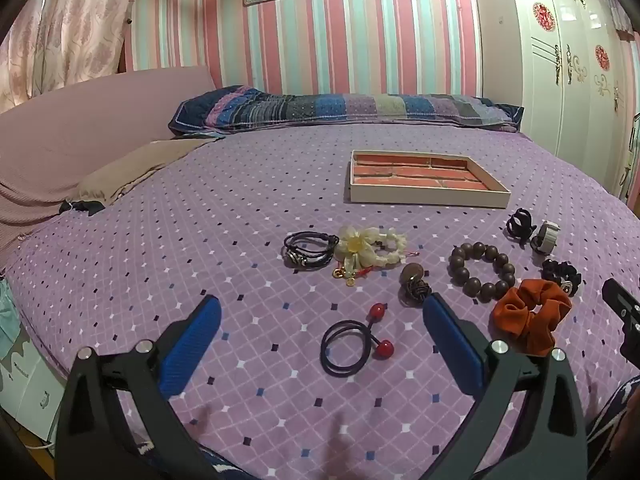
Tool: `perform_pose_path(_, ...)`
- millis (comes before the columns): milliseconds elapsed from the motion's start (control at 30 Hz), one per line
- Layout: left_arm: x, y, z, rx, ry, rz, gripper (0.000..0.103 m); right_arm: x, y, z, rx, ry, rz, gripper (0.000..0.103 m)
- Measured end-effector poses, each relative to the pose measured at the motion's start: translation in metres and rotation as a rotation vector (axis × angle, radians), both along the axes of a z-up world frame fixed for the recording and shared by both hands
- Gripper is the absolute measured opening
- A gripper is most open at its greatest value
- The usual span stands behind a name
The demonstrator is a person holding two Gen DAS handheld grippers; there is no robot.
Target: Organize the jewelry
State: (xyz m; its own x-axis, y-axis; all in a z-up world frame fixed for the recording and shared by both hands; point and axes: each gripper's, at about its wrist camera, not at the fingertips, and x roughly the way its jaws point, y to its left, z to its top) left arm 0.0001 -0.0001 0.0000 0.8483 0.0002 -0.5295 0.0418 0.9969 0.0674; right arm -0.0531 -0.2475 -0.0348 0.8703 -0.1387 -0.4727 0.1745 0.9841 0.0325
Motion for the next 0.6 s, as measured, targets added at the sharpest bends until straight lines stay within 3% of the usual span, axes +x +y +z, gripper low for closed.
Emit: perform_pose_path(600,-0.0004,0.0001,0.0003,0.001,-0.004,0.001,0.099,-0.0019,0.0011,0.0017,-0.013,-0.016,-0.004,0.099)
